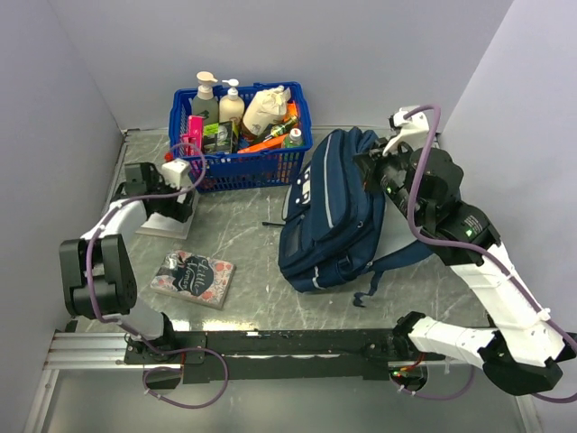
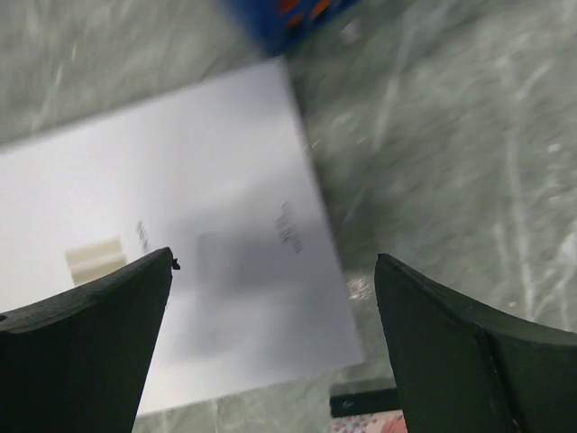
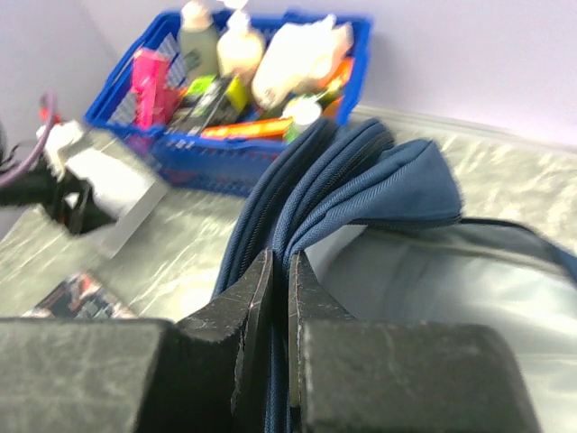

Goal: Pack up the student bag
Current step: Move the book to the center of the board.

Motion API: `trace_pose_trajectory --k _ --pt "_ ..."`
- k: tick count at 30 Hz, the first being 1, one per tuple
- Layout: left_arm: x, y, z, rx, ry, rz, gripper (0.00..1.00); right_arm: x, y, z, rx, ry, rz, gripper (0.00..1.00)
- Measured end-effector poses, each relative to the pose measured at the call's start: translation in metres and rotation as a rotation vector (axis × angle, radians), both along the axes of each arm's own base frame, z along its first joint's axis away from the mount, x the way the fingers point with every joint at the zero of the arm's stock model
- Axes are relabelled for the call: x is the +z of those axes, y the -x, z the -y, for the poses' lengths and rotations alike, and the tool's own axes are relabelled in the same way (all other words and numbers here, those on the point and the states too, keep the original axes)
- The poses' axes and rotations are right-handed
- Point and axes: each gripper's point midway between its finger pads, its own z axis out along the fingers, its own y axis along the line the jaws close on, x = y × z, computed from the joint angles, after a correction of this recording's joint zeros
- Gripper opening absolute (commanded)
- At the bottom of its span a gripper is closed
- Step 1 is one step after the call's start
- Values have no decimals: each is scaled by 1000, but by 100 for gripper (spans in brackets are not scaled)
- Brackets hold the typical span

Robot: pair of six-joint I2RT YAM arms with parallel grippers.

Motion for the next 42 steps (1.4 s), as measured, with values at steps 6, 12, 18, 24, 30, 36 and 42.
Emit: trace_pose_trajectory --k 6,12,18,24,30,36,42 --pt "9 -9 14 -51 -52 60 99 -6 -10 19 -97 63 21 0" --pt "-9 -3 8 -23 -147 44 84 -53 -20 40 -205 80 -32 0" --pt "-27 10 32 -77 -211 15 67 -78 -15 49 -245 49 -68 0" --pt "-26 5 43 -79 -251 34 40 -94 -10 51 -249 38 -94 0" --pt "-19 -2 50 -79 -221 37 39 -100 -4 57 -258 28 -95 0" --pt "17 -1 64 -73 -70 15 99 -104 -2 61 -265 21 -98 0" --pt "128 -50 -38 217 94 226 98 -115 4 65 -267 13 -105 0"
